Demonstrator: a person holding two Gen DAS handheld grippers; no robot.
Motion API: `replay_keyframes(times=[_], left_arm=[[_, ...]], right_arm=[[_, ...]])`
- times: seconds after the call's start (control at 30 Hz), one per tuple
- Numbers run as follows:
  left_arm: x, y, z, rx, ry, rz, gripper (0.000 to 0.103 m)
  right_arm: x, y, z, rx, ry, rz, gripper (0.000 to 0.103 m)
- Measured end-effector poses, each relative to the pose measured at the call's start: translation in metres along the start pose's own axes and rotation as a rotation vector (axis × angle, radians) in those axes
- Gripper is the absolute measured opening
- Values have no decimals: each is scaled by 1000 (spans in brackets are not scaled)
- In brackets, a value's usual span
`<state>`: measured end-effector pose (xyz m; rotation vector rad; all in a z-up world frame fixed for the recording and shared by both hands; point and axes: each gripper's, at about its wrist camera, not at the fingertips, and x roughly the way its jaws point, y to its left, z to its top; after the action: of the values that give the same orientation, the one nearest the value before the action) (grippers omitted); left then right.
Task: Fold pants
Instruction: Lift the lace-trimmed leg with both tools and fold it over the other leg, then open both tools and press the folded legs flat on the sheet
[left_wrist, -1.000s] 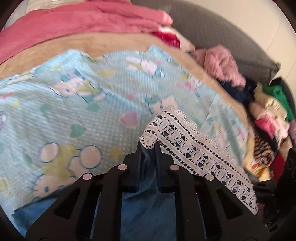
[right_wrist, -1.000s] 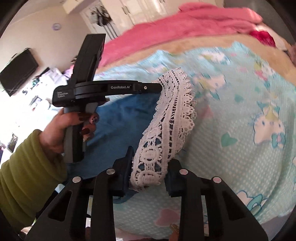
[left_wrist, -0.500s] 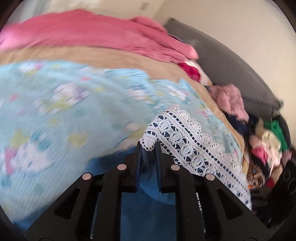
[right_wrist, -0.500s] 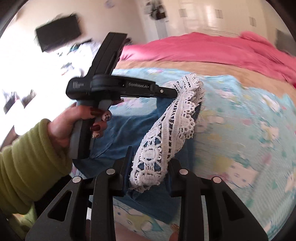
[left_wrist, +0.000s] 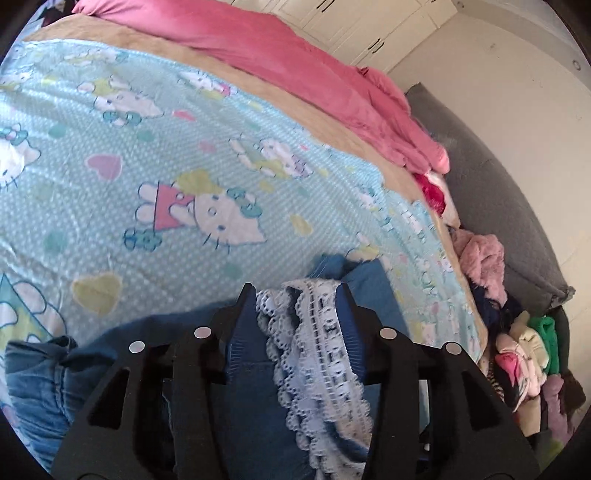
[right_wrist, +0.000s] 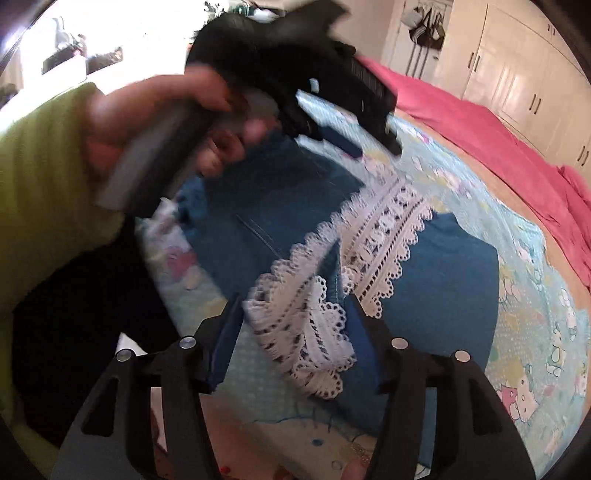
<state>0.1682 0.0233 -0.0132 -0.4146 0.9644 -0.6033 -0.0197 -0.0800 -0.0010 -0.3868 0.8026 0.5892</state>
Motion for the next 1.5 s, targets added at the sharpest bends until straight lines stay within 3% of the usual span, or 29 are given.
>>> replay_keyframes(times=[0.1, 0.27, 0.4, 0.5, 0.57, 0.67, 0.7, 0.73, 0.77, 0.83, 0.9, 0.97, 1.13, 1.17, 1.23, 1.37, 1.5], left_arm=[[9, 1, -2, -10, 21, -12, 36], [29, -4, -2, -9, 65, -1, 40], [46, -10, -4, -4, 93, 29, 45], [54, -13, -5, -9, 95, 44, 45], [56, -16, -4, -5, 93, 55, 31], [57, -23, -3, 12, 84, 72, 22], [56, -26, -2, 26, 78, 85, 21], [55, -28, -1, 37, 73, 93, 20], [53, -31, 0, 58, 63, 108, 18], [50, -34, 0, 97, 54, 154, 18], [52, -33, -2, 119, 55, 189, 17], [54, -28, -5, 93, 60, 175, 18], [24, -35, -20, 108, 21, 208, 21], [12, -38, -26, 120, 7, 222, 26], [-6, -43, -36, 123, -8, 224, 39], [-32, -53, -56, 157, -33, 252, 61], [-46, -58, -71, 179, -48, 277, 72]], right_arm=[[-19, -28, -1, 91, -38, 59, 62], [-40, -91, -7, 265, -71, 7, 65], [-25, -171, 0, 457, -28, -37, 65], [3, -202, 14, 507, 26, -55, 65], [20, -214, 21, 513, 61, -61, 65], [62, -235, 26, 591, 111, -4, 65], [78, -241, 25, 626, 145, 24, 60], [87, -243, 22, 636, 169, 55, 28], [87, -238, 21, 633, 180, 83, 18], [80, -235, 19, 603, 154, 65, 13], [72, -235, 15, 617, 133, 33, 13], [73, -232, 14, 594, 142, 4, 16], [45, -209, 13, 497, 82, -137, 35], [37, -205, 11, 487, 58, -152, 37], [17, -192, 6, 463, 16, -166, 51], [-9, -166, -2, 443, -21, -131, 56], [-25, -146, -9, 438, -23, -126, 56]])
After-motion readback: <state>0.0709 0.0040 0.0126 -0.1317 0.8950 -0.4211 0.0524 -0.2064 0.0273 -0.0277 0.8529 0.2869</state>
